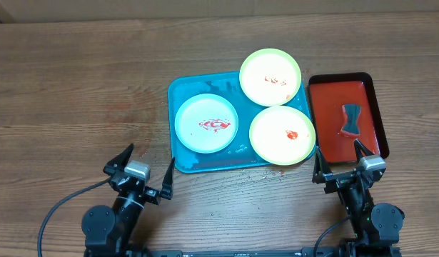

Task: Clean dirty plates on tray and stack at the side
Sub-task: 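Move the left gripper to the white plate's left rim and grip it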

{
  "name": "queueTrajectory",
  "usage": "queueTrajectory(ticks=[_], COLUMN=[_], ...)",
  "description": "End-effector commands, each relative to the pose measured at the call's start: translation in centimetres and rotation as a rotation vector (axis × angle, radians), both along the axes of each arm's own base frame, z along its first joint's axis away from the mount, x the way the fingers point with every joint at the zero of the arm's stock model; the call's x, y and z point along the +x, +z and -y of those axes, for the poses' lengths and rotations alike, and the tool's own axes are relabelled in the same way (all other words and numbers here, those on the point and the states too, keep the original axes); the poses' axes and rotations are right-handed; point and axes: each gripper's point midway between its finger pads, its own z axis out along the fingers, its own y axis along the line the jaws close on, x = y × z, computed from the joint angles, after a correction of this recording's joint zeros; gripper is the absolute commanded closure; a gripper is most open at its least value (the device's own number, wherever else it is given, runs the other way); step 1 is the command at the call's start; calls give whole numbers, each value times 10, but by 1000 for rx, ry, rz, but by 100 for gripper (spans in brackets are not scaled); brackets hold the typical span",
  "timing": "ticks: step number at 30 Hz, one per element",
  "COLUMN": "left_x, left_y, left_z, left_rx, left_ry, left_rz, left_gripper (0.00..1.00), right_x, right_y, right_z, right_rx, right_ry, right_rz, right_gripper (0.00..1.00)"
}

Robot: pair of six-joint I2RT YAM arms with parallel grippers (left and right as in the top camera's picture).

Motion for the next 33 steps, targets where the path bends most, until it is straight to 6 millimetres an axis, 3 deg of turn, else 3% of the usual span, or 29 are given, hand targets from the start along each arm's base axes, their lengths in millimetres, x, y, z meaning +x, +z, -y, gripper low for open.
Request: queueTrajectory(ticks=[1,6,10,20,27,33], left_x=[4,14,27,60,83,92], left_y=[18,32,43,59,72,56], left_z=[4,5,7,18,49,63], left_rx=[-41,-86,-81,20,133,252], left_ry=[-17,-14,-15,54,66,95], left_rz=[-31,-84,-124,-301,-358,-458], left_gripper=[0,0,0,0,0,0], right_x=[0,0,0,-11,-12,9], right_y=[-1,-1,5,36,65,76], right_z=[-2,-2,-2,-9,-9,-14], right_rx=[4,11,114,192,194,152], right_ry=[10,11,12,52,37,55], right_rz=[5,7,4,-29,-190,-462], right_gripper=[0,0,0,0,0,0])
